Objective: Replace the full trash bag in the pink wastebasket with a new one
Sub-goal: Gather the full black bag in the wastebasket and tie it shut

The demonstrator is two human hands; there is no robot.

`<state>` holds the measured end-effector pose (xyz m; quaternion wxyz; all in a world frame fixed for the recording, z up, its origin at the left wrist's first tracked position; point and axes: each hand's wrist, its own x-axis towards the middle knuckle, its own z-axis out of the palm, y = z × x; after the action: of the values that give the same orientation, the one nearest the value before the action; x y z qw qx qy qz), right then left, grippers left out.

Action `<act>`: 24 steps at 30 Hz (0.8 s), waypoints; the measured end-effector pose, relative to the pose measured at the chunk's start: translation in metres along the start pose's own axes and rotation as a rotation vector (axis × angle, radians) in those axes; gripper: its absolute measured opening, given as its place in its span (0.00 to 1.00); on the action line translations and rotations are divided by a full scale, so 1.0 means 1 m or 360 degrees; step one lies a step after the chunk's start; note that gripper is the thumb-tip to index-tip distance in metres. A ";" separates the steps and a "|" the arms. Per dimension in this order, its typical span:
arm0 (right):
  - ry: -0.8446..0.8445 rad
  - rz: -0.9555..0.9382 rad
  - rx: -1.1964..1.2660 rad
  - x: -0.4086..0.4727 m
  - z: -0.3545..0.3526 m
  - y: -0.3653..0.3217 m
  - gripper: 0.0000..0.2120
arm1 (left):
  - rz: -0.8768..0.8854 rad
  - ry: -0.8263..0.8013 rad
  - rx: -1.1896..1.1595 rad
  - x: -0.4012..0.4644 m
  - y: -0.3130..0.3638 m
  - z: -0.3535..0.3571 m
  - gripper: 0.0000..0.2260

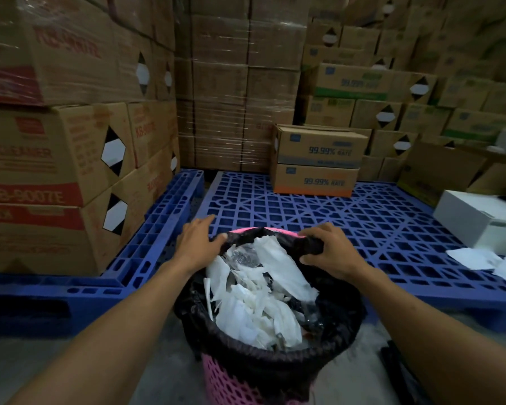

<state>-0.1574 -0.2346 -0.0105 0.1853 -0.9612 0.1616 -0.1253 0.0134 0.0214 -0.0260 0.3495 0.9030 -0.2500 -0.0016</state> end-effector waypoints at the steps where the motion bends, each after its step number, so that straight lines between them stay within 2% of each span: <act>1: -0.0060 0.0112 0.0035 -0.003 -0.002 0.003 0.29 | -0.0116 -0.0096 -0.0038 0.000 -0.002 -0.002 0.29; 3: -0.0108 0.0302 0.0063 -0.010 -0.005 0.007 0.31 | -0.0238 -0.0166 -0.0121 -0.006 -0.004 -0.007 0.23; 7: 0.0158 0.0359 -0.0091 -0.022 -0.014 0.011 0.09 | -0.0246 0.0005 -0.0098 -0.017 -0.008 -0.017 0.14; 11: 0.0117 0.0376 -0.0128 -0.028 -0.027 -0.001 0.00 | -0.0194 0.0198 -0.0110 -0.025 -0.002 -0.030 0.05; 14: 0.0048 0.0309 0.0051 -0.029 -0.029 -0.008 0.05 | -0.0112 0.0101 -0.0155 -0.029 0.002 -0.039 0.05; 18: 0.0015 0.0407 -0.0082 -0.020 -0.036 -0.018 0.15 | -0.0030 -0.0089 -0.0051 -0.038 0.002 -0.050 0.05; 19: 0.0002 0.0474 -0.0142 -0.018 -0.040 -0.023 0.18 | -0.0071 -0.0180 -0.0035 -0.039 0.001 -0.054 0.07; 22: -0.0174 0.0640 -0.0266 -0.012 -0.050 -0.035 0.22 | -0.0305 -0.0466 -0.0015 -0.044 0.002 -0.066 0.28; 24: -0.0350 0.0685 -0.0387 -0.013 -0.056 -0.049 0.21 | -0.0346 -0.0580 0.0034 -0.050 0.008 -0.072 0.30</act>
<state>-0.1734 -0.2047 0.0571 0.1074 -0.9277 0.3550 0.0424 -0.0206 0.0844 0.0252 0.2865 0.9131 -0.2104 -0.2000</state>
